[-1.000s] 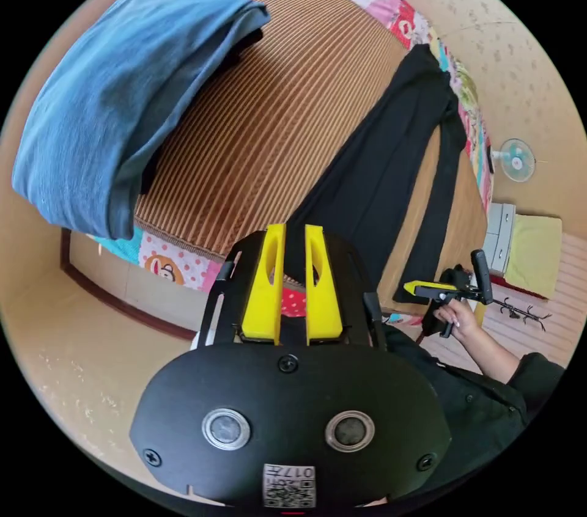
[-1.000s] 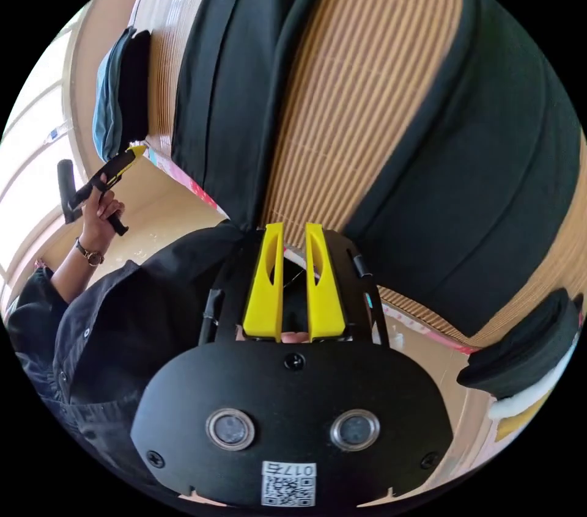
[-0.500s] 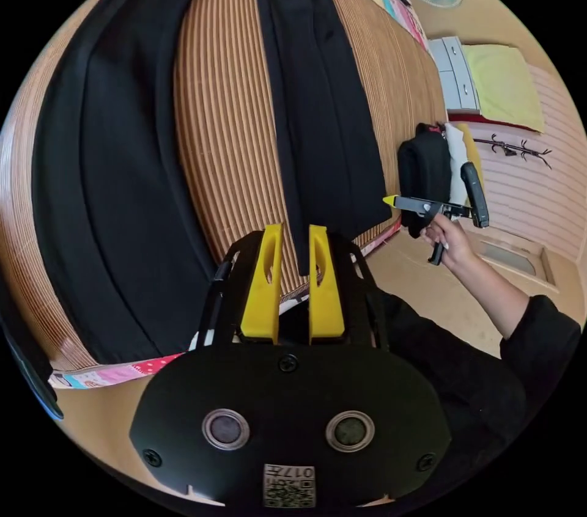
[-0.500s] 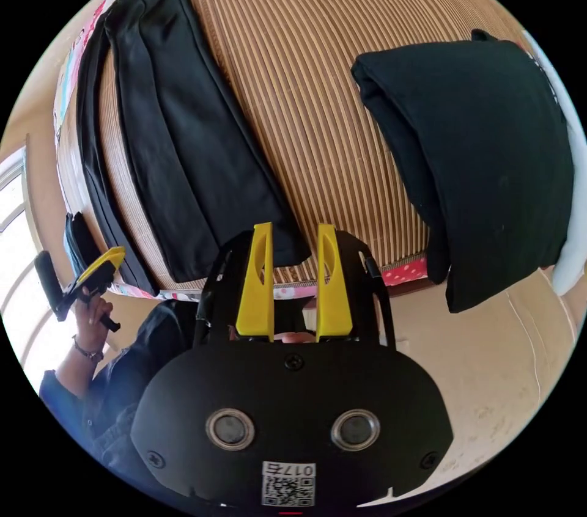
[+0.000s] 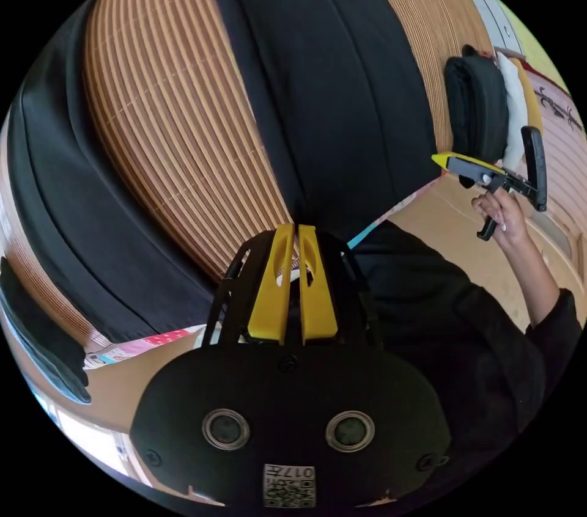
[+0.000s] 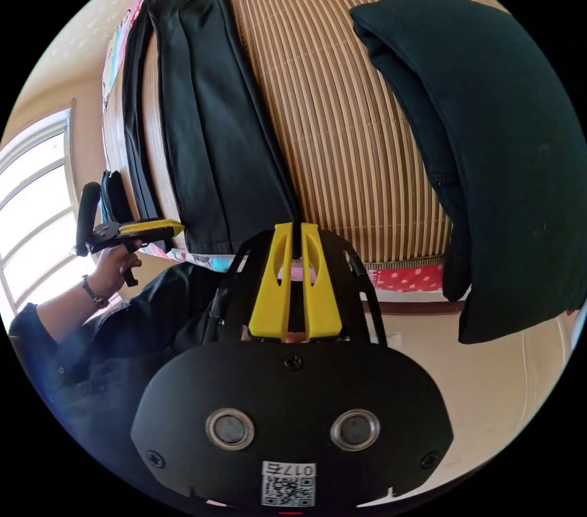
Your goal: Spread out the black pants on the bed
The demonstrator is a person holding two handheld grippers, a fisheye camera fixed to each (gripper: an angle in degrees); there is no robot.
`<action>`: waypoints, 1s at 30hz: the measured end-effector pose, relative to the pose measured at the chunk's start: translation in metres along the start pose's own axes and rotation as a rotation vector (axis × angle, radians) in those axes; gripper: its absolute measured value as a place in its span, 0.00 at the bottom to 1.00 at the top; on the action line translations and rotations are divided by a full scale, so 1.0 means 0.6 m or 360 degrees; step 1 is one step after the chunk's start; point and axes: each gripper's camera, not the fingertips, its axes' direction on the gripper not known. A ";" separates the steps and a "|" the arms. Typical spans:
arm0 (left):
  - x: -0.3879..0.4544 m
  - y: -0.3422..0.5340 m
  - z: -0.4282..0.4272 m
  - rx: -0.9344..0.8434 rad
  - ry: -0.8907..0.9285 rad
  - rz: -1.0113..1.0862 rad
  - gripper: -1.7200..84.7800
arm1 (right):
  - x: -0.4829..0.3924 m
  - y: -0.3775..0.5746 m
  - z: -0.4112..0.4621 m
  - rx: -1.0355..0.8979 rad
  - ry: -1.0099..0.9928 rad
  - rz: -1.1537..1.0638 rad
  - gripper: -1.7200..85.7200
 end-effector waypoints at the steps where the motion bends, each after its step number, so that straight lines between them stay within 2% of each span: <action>1: 0.012 0.000 0.008 -0.0027 -0.0048 0.0029 0.02 | 0.003 0.020 -0.004 0.0000 0.0007 -0.0026 0.06; 6: 0.011 -0.005 0.023 -0.0061 0.0021 -0.0204 0.04 | 0.005 0.091 -0.012 -0.0008 0.0048 -0.0120 0.05; 12: -0.002 0.024 -0.038 0.0356 0.0340 -0.0420 0.13 | -0.010 0.145 -0.071 0.0060 -0.0037 -0.0125 0.05; 15: 0.014 0.033 -0.085 0.0580 0.0501 -0.0336 0.14 | -0.029 0.178 -0.100 0.0076 -0.0086 -0.0211 0.05; 20: 0.090 0.001 -0.138 0.0599 0.0500 0.0046 0.17 | -0.069 0.222 -0.141 0.0070 -0.0154 -0.0416 0.05; 22: 0.119 -0.004 -0.150 0.0620 0.0520 0.0202 0.18 | -0.104 0.234 -0.154 0.0036 -0.0029 -0.0558 0.05; 25: 0.154 -0.008 -0.147 0.0557 0.0366 0.0291 0.20 | -0.167 0.253 -0.168 0.0043 0.0195 -0.0843 0.05; 30: 0.146 -0.011 -0.118 0.0342 0.0294 0.0218 0.21 | -0.233 0.273 -0.203 0.0077 0.0170 -0.1036 0.05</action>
